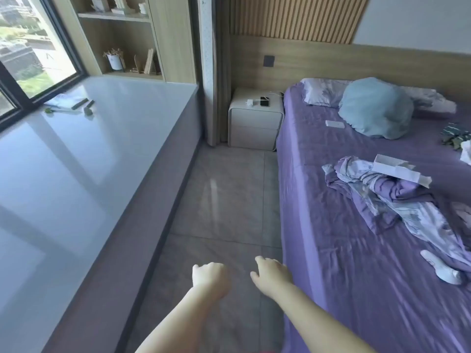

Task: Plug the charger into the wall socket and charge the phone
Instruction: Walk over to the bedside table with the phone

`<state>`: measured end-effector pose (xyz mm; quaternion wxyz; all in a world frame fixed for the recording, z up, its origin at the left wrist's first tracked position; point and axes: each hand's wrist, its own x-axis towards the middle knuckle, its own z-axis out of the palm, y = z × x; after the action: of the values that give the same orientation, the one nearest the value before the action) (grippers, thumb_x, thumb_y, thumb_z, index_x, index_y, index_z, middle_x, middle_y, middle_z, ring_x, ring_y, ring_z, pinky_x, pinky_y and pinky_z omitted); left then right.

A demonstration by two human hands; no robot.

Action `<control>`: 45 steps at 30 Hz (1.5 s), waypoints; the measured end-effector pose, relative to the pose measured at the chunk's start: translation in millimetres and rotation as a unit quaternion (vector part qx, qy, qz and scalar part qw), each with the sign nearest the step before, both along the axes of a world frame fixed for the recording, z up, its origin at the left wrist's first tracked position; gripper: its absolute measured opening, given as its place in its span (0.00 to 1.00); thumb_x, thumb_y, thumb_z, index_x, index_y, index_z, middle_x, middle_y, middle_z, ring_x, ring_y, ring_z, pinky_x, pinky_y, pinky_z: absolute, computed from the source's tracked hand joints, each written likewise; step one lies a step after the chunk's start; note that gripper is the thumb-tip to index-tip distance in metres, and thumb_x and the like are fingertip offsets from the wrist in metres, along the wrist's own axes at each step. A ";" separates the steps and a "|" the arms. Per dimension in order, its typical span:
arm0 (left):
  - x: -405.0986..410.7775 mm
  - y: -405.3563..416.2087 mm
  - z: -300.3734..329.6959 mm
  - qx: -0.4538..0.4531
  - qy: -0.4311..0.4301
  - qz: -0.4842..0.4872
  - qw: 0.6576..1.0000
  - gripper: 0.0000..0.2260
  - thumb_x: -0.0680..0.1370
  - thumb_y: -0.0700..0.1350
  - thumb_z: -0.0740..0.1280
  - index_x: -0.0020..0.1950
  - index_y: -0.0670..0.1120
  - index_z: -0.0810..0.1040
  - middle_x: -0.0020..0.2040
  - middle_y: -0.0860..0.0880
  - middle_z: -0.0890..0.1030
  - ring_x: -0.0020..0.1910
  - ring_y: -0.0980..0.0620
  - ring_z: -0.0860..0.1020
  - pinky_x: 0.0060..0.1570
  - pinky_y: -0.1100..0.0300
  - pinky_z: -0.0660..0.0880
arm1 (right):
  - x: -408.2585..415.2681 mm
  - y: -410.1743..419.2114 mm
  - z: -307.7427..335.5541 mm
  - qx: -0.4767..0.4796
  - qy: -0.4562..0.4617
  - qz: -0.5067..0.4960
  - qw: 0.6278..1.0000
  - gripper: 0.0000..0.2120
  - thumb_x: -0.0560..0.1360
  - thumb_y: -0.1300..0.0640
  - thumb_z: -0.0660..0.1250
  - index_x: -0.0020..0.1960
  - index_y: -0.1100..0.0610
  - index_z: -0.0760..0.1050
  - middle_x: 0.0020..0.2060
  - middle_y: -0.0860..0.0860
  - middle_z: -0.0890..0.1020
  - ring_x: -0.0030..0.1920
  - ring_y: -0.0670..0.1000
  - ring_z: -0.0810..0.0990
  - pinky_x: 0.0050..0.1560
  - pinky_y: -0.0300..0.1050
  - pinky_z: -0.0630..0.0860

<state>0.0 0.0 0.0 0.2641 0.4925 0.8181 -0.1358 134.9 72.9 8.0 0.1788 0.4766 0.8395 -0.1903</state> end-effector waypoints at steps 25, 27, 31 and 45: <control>-52.6 198.0 -5.3 -0.004 0.019 0.001 1.000 0.13 0.77 0.45 0.57 0.52 0.46 0.80 0.55 0.48 0.83 0.55 0.46 0.79 0.53 0.57 0.68 | -58.6 191.3 -25.3 -0.019 -0.003 0.034 0.999 0.18 0.78 0.51 0.55 0.64 0.57 0.70 0.62 0.55 0.76 0.64 0.57 0.73 0.61 0.49 0.68; -55.9 213.7 -2.7 0.001 0.012 0.005 1.000 0.14 0.78 0.47 0.56 0.52 0.46 0.79 0.55 0.48 0.82 0.55 0.46 0.79 0.53 0.57 0.68 | -59.7 208.0 -24.5 -0.015 -0.003 0.031 0.999 0.18 0.78 0.51 0.55 0.64 0.57 0.70 0.62 0.55 0.76 0.64 0.56 0.74 0.60 0.49 0.69; -67.9 243.2 -0.6 -0.002 0.013 0.007 1.000 0.14 0.77 0.47 0.56 0.54 0.47 0.79 0.56 0.48 0.82 0.56 0.46 0.78 0.54 0.57 0.68 | -65.7 235.9 -22.9 -0.013 -0.005 0.016 1.000 0.17 0.78 0.50 0.55 0.62 0.57 0.70 0.61 0.55 0.77 0.63 0.57 0.74 0.59 0.49 0.70; -177.9 365.7 -9.5 0.003 0.021 -0.083 0.996 0.15 0.76 0.48 0.55 0.53 0.46 0.80 0.55 0.48 0.83 0.55 0.45 0.79 0.54 0.57 0.69 | -152.3 335.0 -15.5 -0.002 0.021 -0.096 0.995 0.17 0.78 0.48 0.56 0.62 0.56 0.71 0.60 0.54 0.77 0.59 0.58 0.78 0.53 0.48 0.73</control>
<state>-177.9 365.7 -9.5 0.2337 0.5565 0.7801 -0.1650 -17.5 407.8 -7.5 0.1428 0.5501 0.7933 -0.2183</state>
